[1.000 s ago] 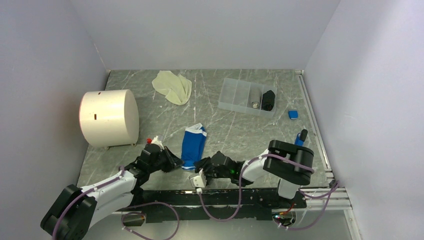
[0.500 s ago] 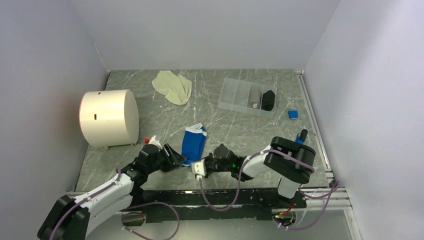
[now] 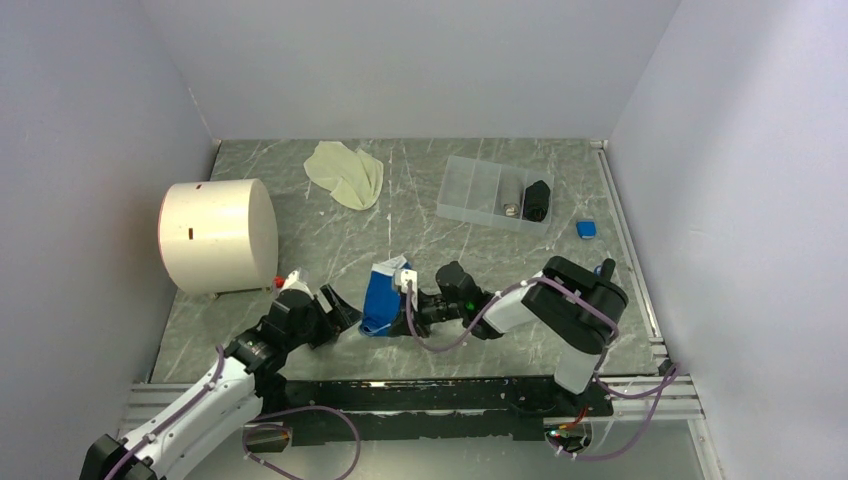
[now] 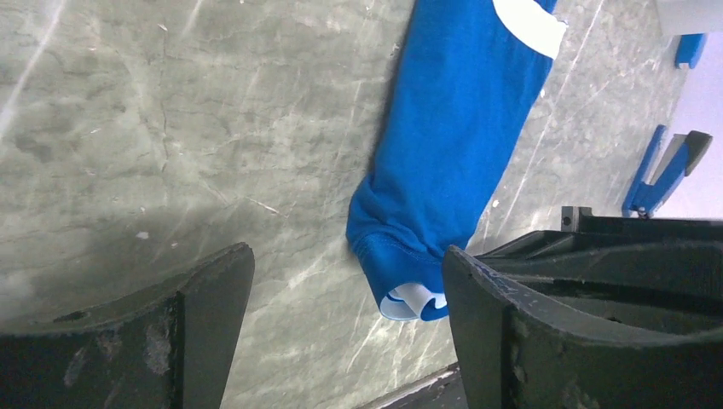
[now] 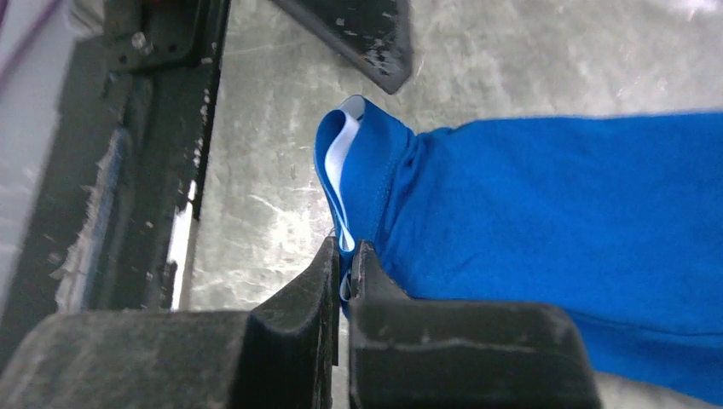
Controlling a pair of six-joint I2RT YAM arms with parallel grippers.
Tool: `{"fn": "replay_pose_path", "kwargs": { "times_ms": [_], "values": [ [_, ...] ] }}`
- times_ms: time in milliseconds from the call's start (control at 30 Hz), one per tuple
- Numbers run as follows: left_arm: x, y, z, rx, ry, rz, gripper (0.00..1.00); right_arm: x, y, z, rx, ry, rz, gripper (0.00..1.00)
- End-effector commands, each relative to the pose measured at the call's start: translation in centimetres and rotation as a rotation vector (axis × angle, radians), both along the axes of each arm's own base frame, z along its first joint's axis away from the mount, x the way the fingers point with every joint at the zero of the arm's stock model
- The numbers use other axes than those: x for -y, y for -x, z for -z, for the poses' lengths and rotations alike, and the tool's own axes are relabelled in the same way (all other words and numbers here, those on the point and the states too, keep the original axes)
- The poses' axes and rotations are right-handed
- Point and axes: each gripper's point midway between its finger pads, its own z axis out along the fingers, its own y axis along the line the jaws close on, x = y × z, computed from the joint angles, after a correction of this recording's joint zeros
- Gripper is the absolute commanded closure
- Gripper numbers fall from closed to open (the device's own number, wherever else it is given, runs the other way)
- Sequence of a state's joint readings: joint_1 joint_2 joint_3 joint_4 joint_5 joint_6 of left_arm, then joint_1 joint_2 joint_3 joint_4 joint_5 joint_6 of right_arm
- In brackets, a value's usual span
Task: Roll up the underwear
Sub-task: Roll the underwear to the center of the board.
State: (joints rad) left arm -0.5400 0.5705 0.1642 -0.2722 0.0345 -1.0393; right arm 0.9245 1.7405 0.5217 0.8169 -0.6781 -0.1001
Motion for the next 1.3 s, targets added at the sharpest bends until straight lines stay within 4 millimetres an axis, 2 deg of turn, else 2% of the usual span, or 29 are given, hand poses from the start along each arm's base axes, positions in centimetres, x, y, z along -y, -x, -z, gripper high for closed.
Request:
{"fn": "replay_pose_path", "kwargs": {
  "times_ms": [0, 100, 167, 267, 367, 467, 633, 767, 867, 1100, 1267],
  "values": [
    [-0.5, -0.5, -1.0, 0.032, -0.053, 0.008, 0.14, -0.8, 0.6, -1.0, -0.341, -0.014, 0.057, 0.98],
    [-0.5, -0.8, -1.4, 0.044, -0.072, 0.025, 0.14, -0.3, 0.5, 0.4, -0.570, 0.053, 0.121, 0.97],
    [-0.3, -1.1, -1.8, 0.058, -0.087, 0.042, 0.13, 0.1, 1.3, 0.1, -0.657, 0.030, 0.126, 0.98],
    [0.1, -1.4, -2.2, 0.086, -0.094, 0.076, 0.13, 0.4, 1.0, -0.3, -0.754, 0.002, 0.182, 0.99],
    [0.6, -1.4, -2.5, 0.113, -0.081, 0.113, 0.13, 0.7, 0.2, 0.5, -0.844, 0.009, 0.242, 0.99],
    [1.4, -1.3, -2.9, 0.158, -0.058, 0.174, 0.07, 1.1, -0.6, 1.3, -0.928, 0.011, 0.300, 0.99],
    [2.7, -0.8, -2.8, 0.219, -0.044, 0.299, 0.12, 2.8, -1.8, 2.8, -1.082, -0.006, 0.403, 0.98],
    [4.3, -0.2, -3.0, 0.269, 0.031, 0.382, 0.18, 3.0, -2.1, 2.8, -1.122, -0.020, 0.408, 0.97],
    [4.4, 0.3, -2.1, 0.254, 0.027, 0.415, 0.24, 3.0, -2.3, 3.0, -1.110, -0.001, 0.423, 0.97],
    [4.8, 0.4, -0.9, 0.215, 0.056, 0.399, 0.22, 3.4, -3.0, 4.2, -1.042, 0.096, 0.482, 0.95],
    [4.9, 0.8, 1.8, 0.100, 0.040, 0.338, 0.31, 3.2, -2.9, 4.1, -1.064, 0.091, 0.466, 0.93]
  ]
}}
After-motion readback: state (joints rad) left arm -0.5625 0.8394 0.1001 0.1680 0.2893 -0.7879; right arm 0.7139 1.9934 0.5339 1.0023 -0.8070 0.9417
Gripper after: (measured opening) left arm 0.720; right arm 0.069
